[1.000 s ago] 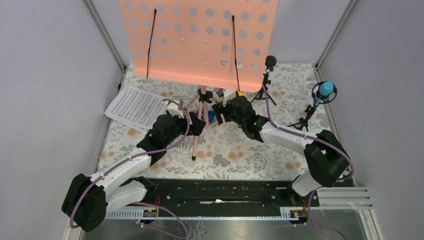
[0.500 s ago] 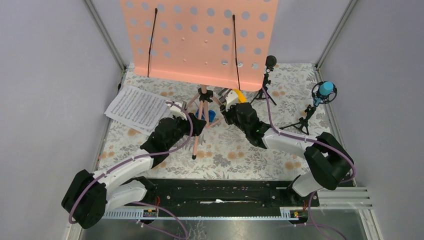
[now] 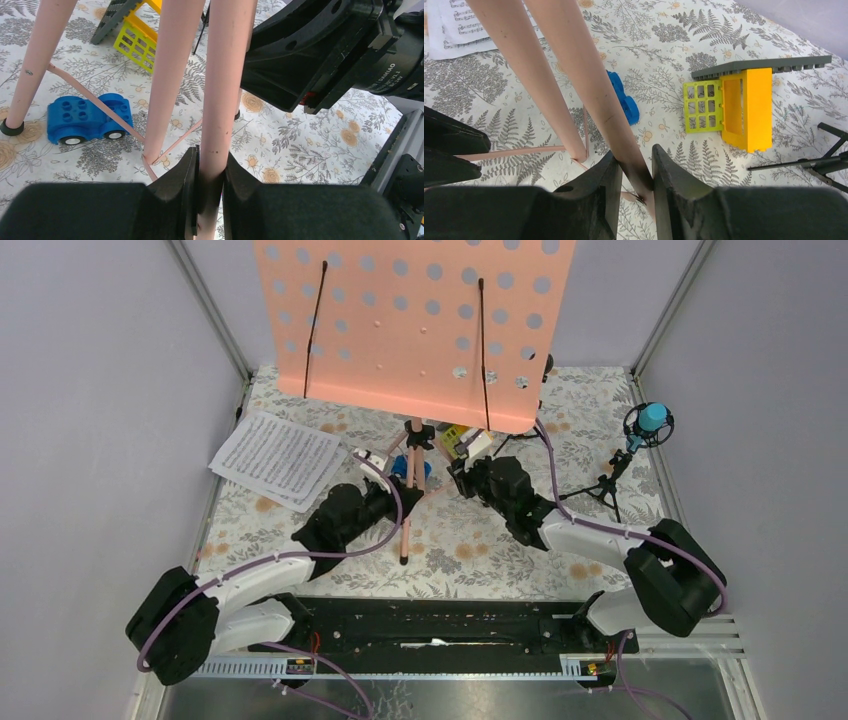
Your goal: Pack up the instrument practice props
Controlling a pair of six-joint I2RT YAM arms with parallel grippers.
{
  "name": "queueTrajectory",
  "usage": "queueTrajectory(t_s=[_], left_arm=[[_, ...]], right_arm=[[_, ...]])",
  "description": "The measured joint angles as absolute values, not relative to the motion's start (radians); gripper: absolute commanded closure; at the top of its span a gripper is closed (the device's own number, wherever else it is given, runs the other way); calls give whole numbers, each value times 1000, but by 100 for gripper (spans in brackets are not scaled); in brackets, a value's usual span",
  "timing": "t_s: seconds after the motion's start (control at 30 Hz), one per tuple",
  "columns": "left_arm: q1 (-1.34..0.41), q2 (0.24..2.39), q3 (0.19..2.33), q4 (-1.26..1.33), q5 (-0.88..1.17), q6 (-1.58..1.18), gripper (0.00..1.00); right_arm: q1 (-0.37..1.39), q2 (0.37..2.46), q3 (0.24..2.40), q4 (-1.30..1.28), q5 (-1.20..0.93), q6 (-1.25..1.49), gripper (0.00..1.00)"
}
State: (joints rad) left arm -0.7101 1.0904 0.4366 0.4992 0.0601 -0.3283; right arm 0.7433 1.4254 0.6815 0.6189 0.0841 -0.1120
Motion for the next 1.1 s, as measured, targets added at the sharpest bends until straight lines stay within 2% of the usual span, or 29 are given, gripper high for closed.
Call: queueTrajectory(t_s=[0.33,0.67,0.87,1.1], left_arm=[[-808,1076,436,484,-20,-325,100],[-862,992,437,360,-121,-302,100],[-870,947,466,283,-139,-273,100],[-870,946,497,311,-143,-273,100]], right_arm=[[789,1320,593,615,150,-88,91],[880,1317,584,631,275,-82,90],[907,1273,575,619,273,-74,92],[932,1233,575,653,247,-54,95]])
